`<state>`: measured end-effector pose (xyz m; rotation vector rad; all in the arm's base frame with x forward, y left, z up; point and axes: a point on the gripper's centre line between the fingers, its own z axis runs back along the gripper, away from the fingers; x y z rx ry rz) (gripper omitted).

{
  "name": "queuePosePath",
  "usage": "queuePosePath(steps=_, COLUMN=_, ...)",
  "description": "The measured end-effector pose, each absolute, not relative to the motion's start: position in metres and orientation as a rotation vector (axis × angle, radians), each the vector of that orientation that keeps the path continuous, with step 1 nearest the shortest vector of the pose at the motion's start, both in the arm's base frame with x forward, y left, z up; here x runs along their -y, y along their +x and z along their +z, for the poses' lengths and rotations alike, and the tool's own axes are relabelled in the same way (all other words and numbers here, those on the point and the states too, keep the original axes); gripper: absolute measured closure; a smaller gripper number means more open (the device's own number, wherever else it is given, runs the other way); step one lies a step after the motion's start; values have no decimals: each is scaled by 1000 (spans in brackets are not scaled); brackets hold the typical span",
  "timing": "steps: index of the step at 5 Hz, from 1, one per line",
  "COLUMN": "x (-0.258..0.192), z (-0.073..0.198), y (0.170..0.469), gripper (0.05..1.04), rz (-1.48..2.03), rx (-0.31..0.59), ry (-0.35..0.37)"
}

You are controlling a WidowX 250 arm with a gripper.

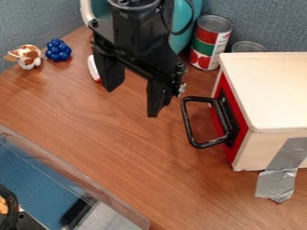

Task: Open the drawer

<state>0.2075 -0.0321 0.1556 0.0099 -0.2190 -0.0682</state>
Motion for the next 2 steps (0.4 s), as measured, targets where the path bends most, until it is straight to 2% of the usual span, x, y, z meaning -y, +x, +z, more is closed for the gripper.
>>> queuePosePath(steps=1, x=34, z=151, y=207, gripper=83, rz=-56, rx=205, ry=1)
queuePosePath(steps=2, x=42, z=128, y=224, gripper=83, rz=103, rx=217, ry=-81)
